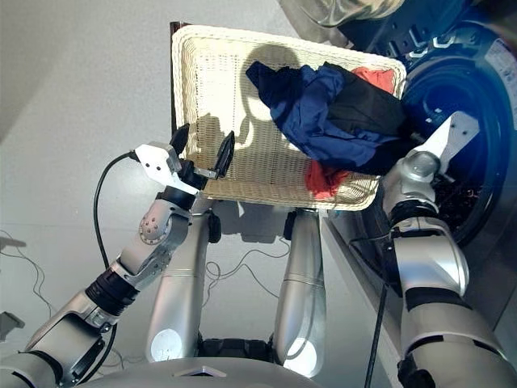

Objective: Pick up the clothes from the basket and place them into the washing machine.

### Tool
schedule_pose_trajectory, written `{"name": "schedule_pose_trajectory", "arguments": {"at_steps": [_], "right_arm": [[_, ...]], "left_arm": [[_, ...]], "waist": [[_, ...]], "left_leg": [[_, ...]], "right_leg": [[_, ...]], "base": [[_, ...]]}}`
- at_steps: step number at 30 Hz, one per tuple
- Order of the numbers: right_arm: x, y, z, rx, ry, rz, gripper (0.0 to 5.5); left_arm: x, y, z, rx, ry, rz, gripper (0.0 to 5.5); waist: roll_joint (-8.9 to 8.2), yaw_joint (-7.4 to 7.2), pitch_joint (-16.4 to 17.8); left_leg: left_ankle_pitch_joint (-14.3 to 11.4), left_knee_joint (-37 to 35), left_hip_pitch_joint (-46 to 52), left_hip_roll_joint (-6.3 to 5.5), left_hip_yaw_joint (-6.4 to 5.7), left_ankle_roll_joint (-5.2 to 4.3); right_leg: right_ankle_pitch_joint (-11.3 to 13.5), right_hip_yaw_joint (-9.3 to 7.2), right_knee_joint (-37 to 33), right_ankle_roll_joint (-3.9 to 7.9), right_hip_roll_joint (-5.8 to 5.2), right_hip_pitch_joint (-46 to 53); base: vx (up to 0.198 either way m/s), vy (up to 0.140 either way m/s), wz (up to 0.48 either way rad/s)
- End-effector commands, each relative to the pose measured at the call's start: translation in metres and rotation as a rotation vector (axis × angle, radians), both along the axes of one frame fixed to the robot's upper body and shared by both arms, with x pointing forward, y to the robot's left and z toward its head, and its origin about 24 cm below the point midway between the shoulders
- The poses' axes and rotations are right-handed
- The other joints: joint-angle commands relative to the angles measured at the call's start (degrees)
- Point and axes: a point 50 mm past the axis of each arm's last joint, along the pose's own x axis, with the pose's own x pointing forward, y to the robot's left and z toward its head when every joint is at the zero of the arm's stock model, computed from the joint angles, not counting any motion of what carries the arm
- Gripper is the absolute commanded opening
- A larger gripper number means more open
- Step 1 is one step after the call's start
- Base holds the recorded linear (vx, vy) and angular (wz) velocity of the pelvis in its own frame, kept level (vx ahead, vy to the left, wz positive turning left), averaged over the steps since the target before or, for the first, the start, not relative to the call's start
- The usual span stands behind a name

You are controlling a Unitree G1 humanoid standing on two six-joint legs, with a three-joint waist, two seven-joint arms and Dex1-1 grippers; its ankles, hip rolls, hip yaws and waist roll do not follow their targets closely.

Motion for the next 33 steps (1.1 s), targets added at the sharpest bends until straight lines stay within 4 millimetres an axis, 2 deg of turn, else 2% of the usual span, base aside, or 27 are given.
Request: {"name": "schedule_pose_trajectory", "arguments": {"at_steps": [1,4,7,8,9,10,12,13,18,20,22,23,25,26,28,29,30,33], "right_arm": [[-0.033,-0.047,0.046,-0.036,-0.213,-0.2,0.0],[-0.042,-0.053,0.061,-0.045,-0.317,-0.26,0.0],[-0.051,-0.059,0.063,-0.013,-0.374,-0.321,0.0],[-0.059,-0.066,0.065,0.046,-0.445,-0.376,0.0],[-0.059,-0.067,0.067,0.048,-0.452,-0.376,0.0],[-0.067,-0.073,0.068,0.149,-0.555,-0.436,0.0],[-0.073,-0.08,0.066,0.223,-0.603,-0.469,0.0],[-0.074,-0.081,0.066,0.237,-0.614,-0.472,0.0],[-0.068,-0.077,0.061,0.266,-0.61,-0.441,0.0],[-0.058,-0.07,0.057,0.252,-0.577,-0.357,5.5],[-0.042,-0.055,0.052,0.184,-0.497,-0.215,5.5],[-0.041,-0.054,0.053,0.184,-0.499,-0.212,5.5],[-0.026,-0.033,0.043,0.103,-0.428,-0.094,5.5],[-0.026,-0.032,0.044,0.102,-0.43,-0.093,5.5],[-0.01,-0.002,0.033,0.007,-0.355,0.059,5.5],[-0.009,-0.001,0.032,0.007,-0.354,0.059,5.5],[-0.002,0.022,0.02,-0.036,-0.32,0.161,5.5],[0.004,0.053,0.002,-0.07,-0.281,0.287,5.5]], "left_arm": [[-0.014,0.003,0.026,-0.083,-0.123,-0.023,5.5],[-0.014,0.006,0.028,-0.092,-0.127,-0.005,5.5],[-0.013,0.006,0.029,-0.095,-0.133,-0.001,5.5],[-0.013,0.007,0.03,-0.101,-0.132,0.0,5.5],[-0.012,0.007,0.031,-0.1,-0.137,-0.001,5.5],[-0.012,0.008,0.031,-0.112,-0.129,0.003,5.5],[-0.011,0.009,0.033,-0.115,-0.13,0.003,5.5],[-0.01,0.009,0.036,-0.117,-0.135,0.003,5.5],[-0.008,0.01,0.037,-0.128,-0.132,0.007,5.5],[-0.008,0.01,0.038,-0.131,-0.139,0.009,5.5],[-0.007,0.012,0.037,-0.131,-0.141,0.022,5.5],[-0.007,0.012,0.038,-0.132,-0.144,0.024,5.5],[-0.008,0.011,0.036,-0.145,-0.138,0.023,5.5],[-0.008,0.011,0.037,-0.145,-0.141,0.025,5.5],[-0.01,0.011,0.036,-0.153,-0.14,0.024,5.5],[-0.01,0.012,0.036,-0.152,-0.14,0.025,5.5],[-0.009,0.012,0.038,-0.156,-0.146,0.032,5.5],[-0.009,0.013,0.037,-0.163,-0.14,0.045,5.5]], "waist": [[2.75,-0.01,-0.6],[2.76,-0.47,-0.6],[2.81,-0.56,-0.6],[2.92,-0.66,-0.6],[2.84,-0.64,-0.6],[2.98,-0.79,-0.6],[2.93,-0.84,-0.6],[2.86,-0.88,-0.6],[2.78,-1.01,-0.6],[2.63,-0.95,-0.6],[2.15,-1.1,-0.6],[2.05,-1.26,-0.6],[1.61,-1.41,-0.6],[1.53,-1.51,-0.6],[1.18,-1.63,-0.6],[1.1,-1.71,-0.6],[0.71,-2.06,-0.6],[0.17,-2.54,-0.6]], "left_leg": [[-8.5,11.4,-2.0,3.21,-0.78,-3.74],[-9.2,12.0,-2.9,3.51,-0.69,-3.76],[-9.3,12.2,-3.1,3.37,-0.63,-3.7],[-9.6,12.3,-3.0,3.41,-0.55,-3.69],[-8.7,11.9,-3.6,3.29,-0.52,-3.59],[-9.6,12.1,-2.9,3.42,-0.47,-3.75],[-9.6,12.0,-2.8,3.47,-0.55,-3.79],[-8.8,11.7,-3.2,3.33,-0.58,-3.7],[-8.6,11.1,-2.6,3.31,-0.42,-3.64],[-8.9,11.3,-2.3,3.45,-0.15,-3.61],[-9.4,11.1,-1.7,3.63,0.18,-3.66],[-8.6,10.7,-2.0,3.53,0.26,-3.58],[-9.3,10.7,-1.3,3.78,0.51,-3.54],[-8.7,10.4,-1.6,3.71,0.55,-3.46],[-9.1,10.5,-1.2,3.78,0.63,-3.37],[-9.0,10.4,-1.2,3.74,0.65,-3.36],[-9.0,10.3,-1.1,3.78,0.76,-3.28],[-8.8,10.3,-1.1,3.67,0.67,-3.15]], "right_leg": [[3.0,2.21,-2.8,2.05,1.58,1.3],[2.2,2.22,-1.8,2.06,1.69,0.0],[2.1,2.36,-1.5,2.11,1.58,-0.4],[1.9,2.3,-1.4,2.12,1.42,-0.3],[2.7,2.34,-1.8,2.11,1.35,-0.8],[1.7,2.22,-1.4,2.2,1.38,-0.3],[1.7,2.37,-1.5,2.14,1.42,-0.3],[2.4,2.39,-1.8,2.1,1.43,-0.6],[2.5,2.43,-2.0,2.02,1.36,-0.2],[2.3,2.56,-2.1,1.95,1.51,0.1],[2.2,2.66,-2.3,1.95,1.68,0.5],[2.9,2.75,-2.7,1.94,1.62,0.2],[2.4,2.74,-2.8,1.86,1.79,1.0],[3.0,2.79,-3.2,1.86,1.75,0.7],[2.6,2.77,-3.3,1.73,1.99,1.2],[2.7,2.78,-3.3,1.73,1.97,1.2],[2.8,2.7,-3.5,1.64,2.03,1.3],[2.9,2.63,-3.6,1.47,2.09,1.4]], "base": [[0.0,0.0,0.0],[0.0,0.0,0.0],[0.0,0.0,0.0],[0.0,0.0,0.0],[0.0,0.0,0.0],[0.0,0.0,0.0],[0.0,0.0,0.0],[0.0,0.0,0.0],[0.0,0.0,0.0],[0.0,0.0,0.0],[0.0,0.0,0.0],[0.0,0.0,0.0],[0.0,0.0,0.0],[0.0,0.0,0.0],[0.0,0.0,0.0],[0.0,0.0,0.0],[0.0,0.0,0.0],[0.0,0.0,0.0]]}}
